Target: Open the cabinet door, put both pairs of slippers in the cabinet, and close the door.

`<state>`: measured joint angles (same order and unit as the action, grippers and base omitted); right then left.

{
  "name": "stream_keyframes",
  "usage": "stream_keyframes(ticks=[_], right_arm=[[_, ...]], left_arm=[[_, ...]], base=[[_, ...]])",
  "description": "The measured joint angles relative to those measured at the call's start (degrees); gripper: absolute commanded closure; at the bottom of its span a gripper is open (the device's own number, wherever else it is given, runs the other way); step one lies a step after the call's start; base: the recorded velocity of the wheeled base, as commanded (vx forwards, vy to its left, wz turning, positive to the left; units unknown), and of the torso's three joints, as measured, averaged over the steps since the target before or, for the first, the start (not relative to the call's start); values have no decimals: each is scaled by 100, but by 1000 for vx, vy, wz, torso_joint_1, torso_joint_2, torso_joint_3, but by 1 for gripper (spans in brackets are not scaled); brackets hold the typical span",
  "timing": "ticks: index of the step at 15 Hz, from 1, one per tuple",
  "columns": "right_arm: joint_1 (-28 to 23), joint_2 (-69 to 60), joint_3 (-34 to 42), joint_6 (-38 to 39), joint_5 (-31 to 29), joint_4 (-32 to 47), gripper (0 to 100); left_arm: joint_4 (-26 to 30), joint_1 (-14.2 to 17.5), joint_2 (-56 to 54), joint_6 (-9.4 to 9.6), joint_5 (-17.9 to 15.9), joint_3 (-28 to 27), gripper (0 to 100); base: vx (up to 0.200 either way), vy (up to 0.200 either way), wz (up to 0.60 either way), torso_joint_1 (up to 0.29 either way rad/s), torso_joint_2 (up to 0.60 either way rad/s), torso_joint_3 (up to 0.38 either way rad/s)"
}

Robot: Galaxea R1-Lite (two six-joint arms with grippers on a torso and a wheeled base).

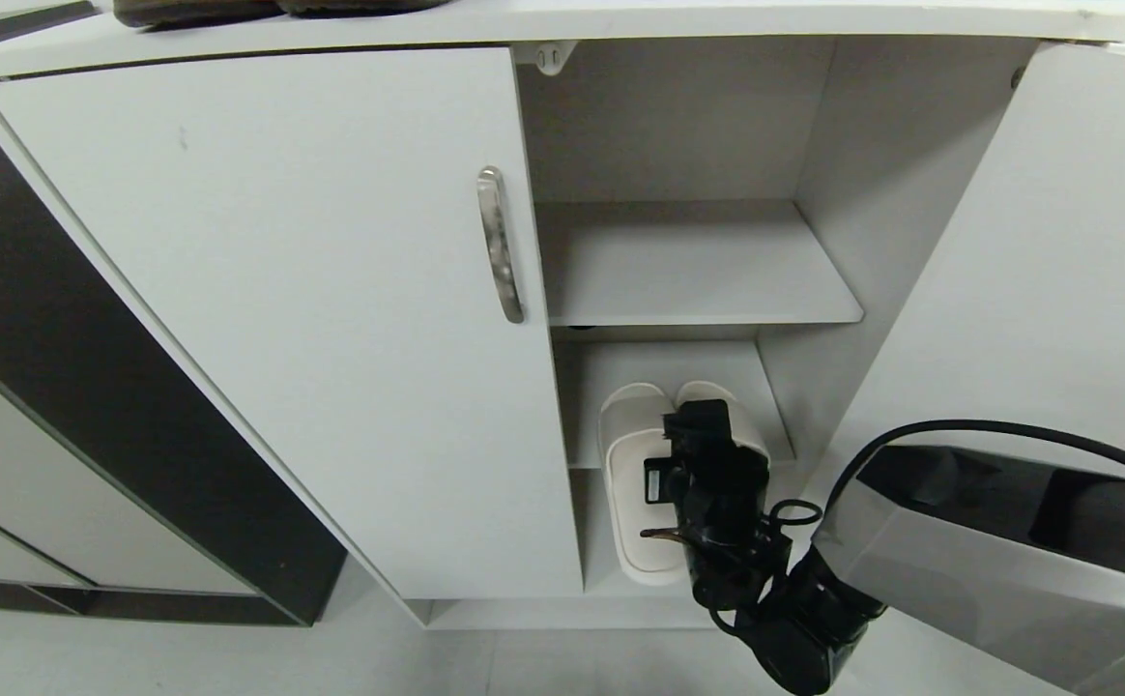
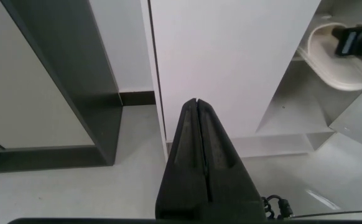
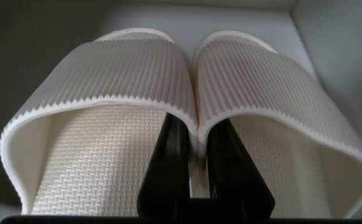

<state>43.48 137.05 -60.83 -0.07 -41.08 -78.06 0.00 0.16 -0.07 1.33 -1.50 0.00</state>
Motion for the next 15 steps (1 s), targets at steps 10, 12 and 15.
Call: stream_keyframes(ticks=[10,12,15], right_arm=[[-551,631,-2625,-85,127,1727,100],[-622,758,-3079,-88,217,1996,100],[-727,1030,-3782,-110,266,2392,100]], left_arm=[[0,-2,0,-11,2,0,100],[0,0,0,-10,0,0,100],[0,0,0,-11,2,0,100]], base=[[0,0,0,0,0,0],[0,0,0,0,0,0],[0,0,0,0,0,0]])
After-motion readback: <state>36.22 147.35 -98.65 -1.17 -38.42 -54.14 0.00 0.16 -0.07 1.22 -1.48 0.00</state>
